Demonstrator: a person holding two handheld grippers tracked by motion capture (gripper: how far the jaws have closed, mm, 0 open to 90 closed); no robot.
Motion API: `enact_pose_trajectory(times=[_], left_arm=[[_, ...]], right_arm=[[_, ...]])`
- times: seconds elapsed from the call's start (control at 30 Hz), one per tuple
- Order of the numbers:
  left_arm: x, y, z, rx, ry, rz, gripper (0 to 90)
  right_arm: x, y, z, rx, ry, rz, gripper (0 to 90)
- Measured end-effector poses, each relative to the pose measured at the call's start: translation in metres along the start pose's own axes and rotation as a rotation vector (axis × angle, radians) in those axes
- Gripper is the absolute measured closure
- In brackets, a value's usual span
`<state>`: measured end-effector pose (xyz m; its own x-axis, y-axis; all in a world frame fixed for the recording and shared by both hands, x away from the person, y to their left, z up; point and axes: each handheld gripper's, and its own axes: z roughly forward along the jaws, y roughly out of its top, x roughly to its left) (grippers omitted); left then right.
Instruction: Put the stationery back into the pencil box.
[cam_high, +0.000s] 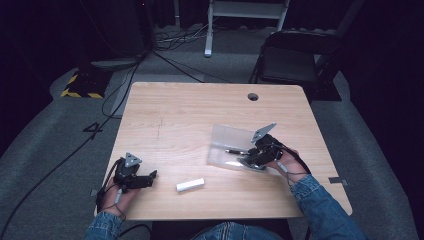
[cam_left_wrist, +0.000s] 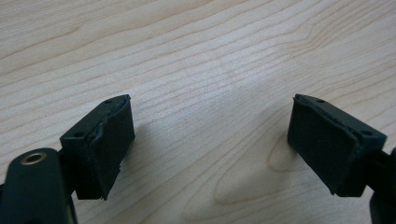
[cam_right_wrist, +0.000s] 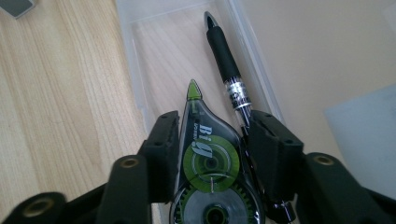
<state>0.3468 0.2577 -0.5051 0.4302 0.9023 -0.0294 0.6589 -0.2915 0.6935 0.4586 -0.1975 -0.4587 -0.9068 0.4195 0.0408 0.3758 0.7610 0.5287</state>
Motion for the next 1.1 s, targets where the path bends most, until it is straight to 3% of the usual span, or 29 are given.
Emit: enact_pose_trajectory(times=[0.1,0.23,0.4,0.9,1.1], left_arm=[[0.0,0.0,0.0,0.0,0.0,0.0,15.2],[0.0,0.0,0.0,0.0,0.0,0.0,15.2],[0.0,0.0,0.0,0.0,0.0,0.0,15.2],[0.0,0.0,0.0,0.001,-0.001,0.0,15.2],[0.0,0.0,0.0,0.0,0.0,0.0,15.2]], right_arm=[[0.002,0.003,0.0,-0.018,0.011,-0.005,54.9],[0.007,0.008,0.009,-0.034,0.072,-0.02,47.9],[0.009,0.009,0.013,-0.028,0.099,-0.029,47.3],[0.01,0.011,0.016,-0.05,0.138,-0.044,43.5],[0.01,0.013,0.019,-0.046,0.152,-0.022,40.6]])
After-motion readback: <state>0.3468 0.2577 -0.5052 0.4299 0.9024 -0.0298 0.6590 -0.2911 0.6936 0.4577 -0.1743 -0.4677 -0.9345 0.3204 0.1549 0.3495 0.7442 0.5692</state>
